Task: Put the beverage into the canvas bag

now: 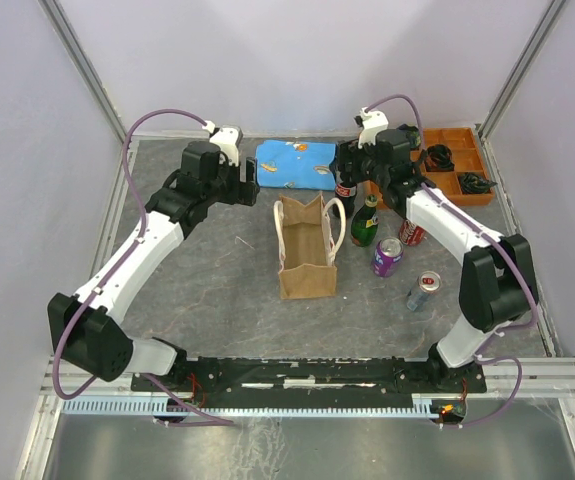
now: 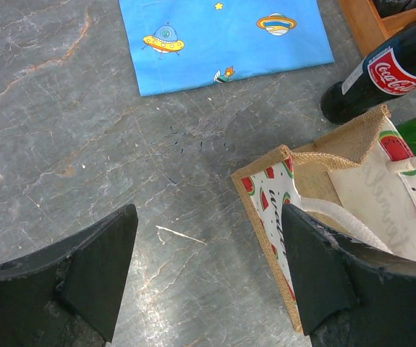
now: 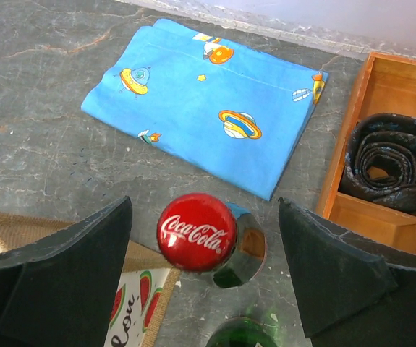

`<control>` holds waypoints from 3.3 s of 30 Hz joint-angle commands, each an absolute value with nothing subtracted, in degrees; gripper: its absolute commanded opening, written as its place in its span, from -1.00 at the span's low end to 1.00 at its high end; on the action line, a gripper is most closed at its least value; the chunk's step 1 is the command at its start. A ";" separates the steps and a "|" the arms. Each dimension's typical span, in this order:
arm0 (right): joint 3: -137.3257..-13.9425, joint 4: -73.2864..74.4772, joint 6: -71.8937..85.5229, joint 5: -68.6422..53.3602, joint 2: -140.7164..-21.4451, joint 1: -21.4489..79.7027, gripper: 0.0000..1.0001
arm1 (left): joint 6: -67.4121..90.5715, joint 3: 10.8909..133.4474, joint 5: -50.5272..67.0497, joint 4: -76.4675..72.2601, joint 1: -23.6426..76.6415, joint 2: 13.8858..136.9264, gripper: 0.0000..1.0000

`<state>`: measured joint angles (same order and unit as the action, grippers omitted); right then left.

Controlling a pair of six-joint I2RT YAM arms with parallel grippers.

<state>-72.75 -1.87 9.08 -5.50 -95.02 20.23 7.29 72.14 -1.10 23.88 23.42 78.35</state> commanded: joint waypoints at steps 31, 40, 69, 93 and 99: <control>-74.49 -10.17 7.22 -0.48 -99.63 21.30 -0.87 | 9.23 73.44 0.57 20.40 23.06 80.94 0.72; -77.61 -8.22 6.57 -0.35 -97.67 21.42 -1.00 | 9.78 73.08 1.10 19.71 23.10 80.97 0.71; -102.77 0.67 3.86 -3.20 -94.65 24.12 -1.00 | 10.81 72.87 1.76 18.91 23.08 81.86 0.71; -110.51 16.00 -4.04 0.32 -88.87 42.06 -1.00 | 11.34 73.75 1.98 18.72 23.11 83.92 0.71; -105.12 15.39 -3.06 2.25 -87.06 43.62 -1.00 | 11.60 73.78 2.22 18.85 23.10 84.32 0.71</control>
<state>-105.95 25.30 -2.42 -0.56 -93.47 43.22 8.84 72.14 1.63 21.45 23.31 83.85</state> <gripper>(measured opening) 0.475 0.856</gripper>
